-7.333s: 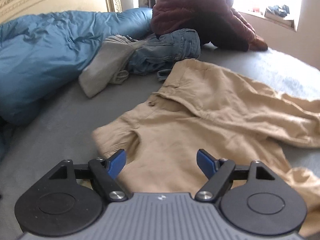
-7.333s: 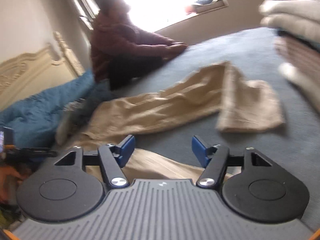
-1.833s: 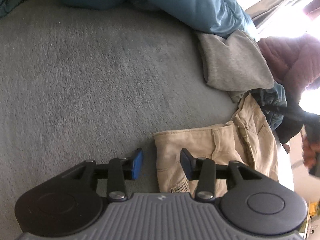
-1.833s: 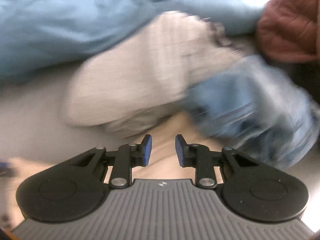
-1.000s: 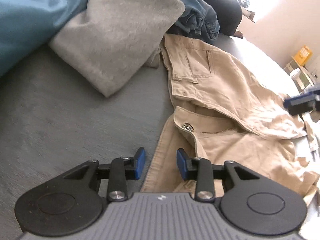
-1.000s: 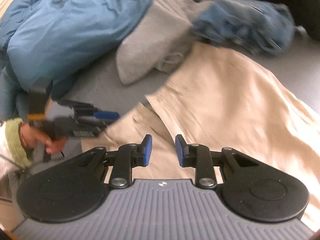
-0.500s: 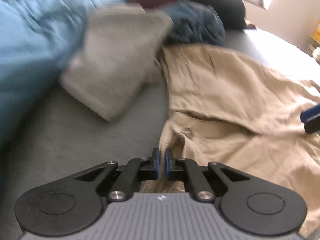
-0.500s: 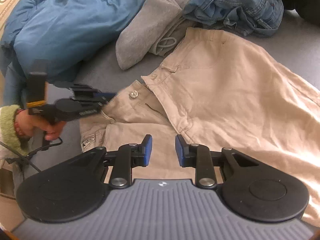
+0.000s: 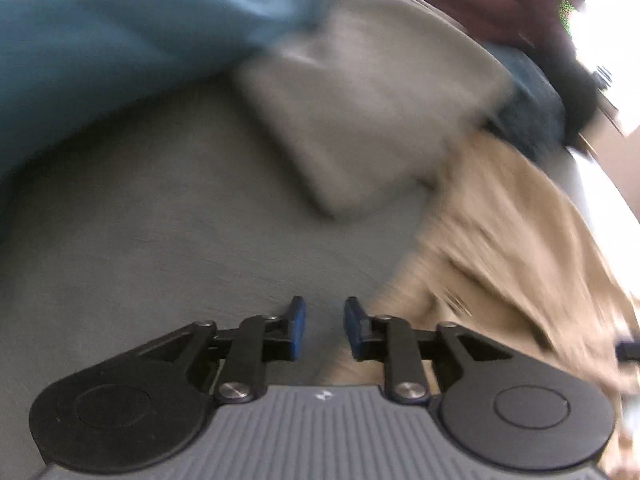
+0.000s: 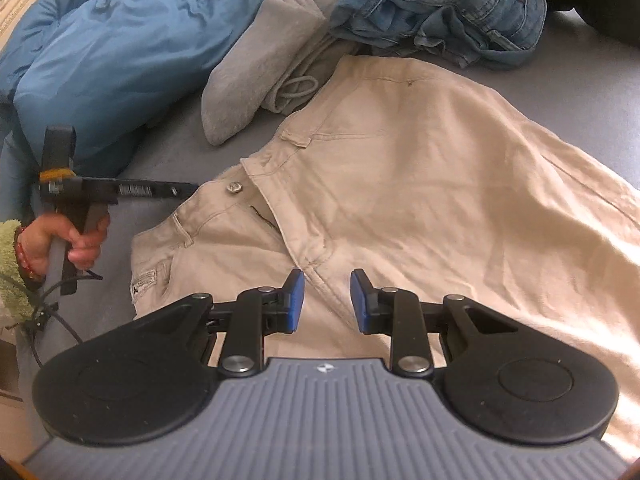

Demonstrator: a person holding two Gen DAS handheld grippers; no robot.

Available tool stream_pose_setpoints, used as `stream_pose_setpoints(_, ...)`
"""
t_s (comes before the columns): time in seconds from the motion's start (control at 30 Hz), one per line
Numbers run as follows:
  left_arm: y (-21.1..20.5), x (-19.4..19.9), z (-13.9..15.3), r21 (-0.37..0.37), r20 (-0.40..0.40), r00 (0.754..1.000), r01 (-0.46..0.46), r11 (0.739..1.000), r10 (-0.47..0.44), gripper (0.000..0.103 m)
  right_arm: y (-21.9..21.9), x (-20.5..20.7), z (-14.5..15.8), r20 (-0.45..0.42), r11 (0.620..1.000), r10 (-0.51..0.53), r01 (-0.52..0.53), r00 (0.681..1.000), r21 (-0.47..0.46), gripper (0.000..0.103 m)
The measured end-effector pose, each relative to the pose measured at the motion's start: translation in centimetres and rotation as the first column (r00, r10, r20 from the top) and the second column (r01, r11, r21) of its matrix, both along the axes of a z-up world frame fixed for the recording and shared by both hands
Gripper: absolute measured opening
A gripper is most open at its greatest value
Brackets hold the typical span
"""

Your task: Fold clothes

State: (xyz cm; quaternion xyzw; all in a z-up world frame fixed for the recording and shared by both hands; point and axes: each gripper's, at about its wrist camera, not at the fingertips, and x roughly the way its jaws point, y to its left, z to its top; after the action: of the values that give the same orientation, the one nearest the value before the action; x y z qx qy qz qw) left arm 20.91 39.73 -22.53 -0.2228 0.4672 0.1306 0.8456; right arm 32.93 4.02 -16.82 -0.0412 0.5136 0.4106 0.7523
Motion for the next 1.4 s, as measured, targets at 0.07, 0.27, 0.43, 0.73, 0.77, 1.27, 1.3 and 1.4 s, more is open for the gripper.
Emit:
stream_pose_setpoints(0.07, 1.0, 0.2, 0.6, -0.04, 0.022, 0.999, -0.029, 0.999, 0.03, 0.021, 0.4, 0.1, -0.1, 0.014, 1.0, 0.006, -0.006, 1.0, 0.013, 0.025)
stream_pose_setpoints(0.27, -2.7, 4.6, 1.1, 0.005, 0.02, 0.984, 0.179, 0.984, -0.179, 0.038, 3.9, 2.5, -1.1, 0.039, 0.998, 0.03, -0.032, 0.999, 0.052, 0.024)
stream_pose_setpoints(0.43, -6.5, 7.1, -1.0, 0.179, -0.037, 0.966, 0.258, 0.95, -0.255, 0.035, 7.8, 5.5, -2.5, 0.059, 0.994, 0.066, -0.07, 0.996, 0.08, 0.024)
stream_pose_setpoints(0.73, -5.4, 7.3, -2.0, 0.227, 0.02, 0.985, 0.16, 0.961, -0.169, 0.016, 17.1, 11.1, -8.1, 0.099, 0.985, 0.153, -0.16, 0.983, 0.071, 0.011)
stream_pose_setpoints(0.77, -5.3, 7.0, -1.9, 0.218, 0.023, 0.986, 0.156, 0.963, -0.165, 0.017, 17.5, 11.7, -8.1, 0.088, 0.986, 0.137, -0.144, 0.987, 0.084, 0.008)
stream_pose_setpoints(1.27, -2.2, -4.8, 7.6, -0.044, 0.136, 0.989, -0.056, 0.997, 0.062, 0.054, 3.4, 9.1, 1.7, 0.048, 0.937, -0.082, 0.061, 0.995, 0.343, 0.013)
stream_pose_setpoints(1.3, -2.2, -5.4, 8.1, -0.057, 0.151, 0.986, -0.059, 0.997, 0.067, 0.055, 2.1, 8.8, 2.5, 0.041, 0.929, -0.099, 0.078, 0.994, 0.363, 0.014)
stream_pose_setpoints(1.4, -4.2, -5.8, 8.7, -0.066, 0.191, 0.981, -0.019, 0.998, 0.032, 0.059, -1.3, 6.3, 3.3, 0.004, 0.915, -0.153, 0.14, 0.988, 0.378, 0.014)
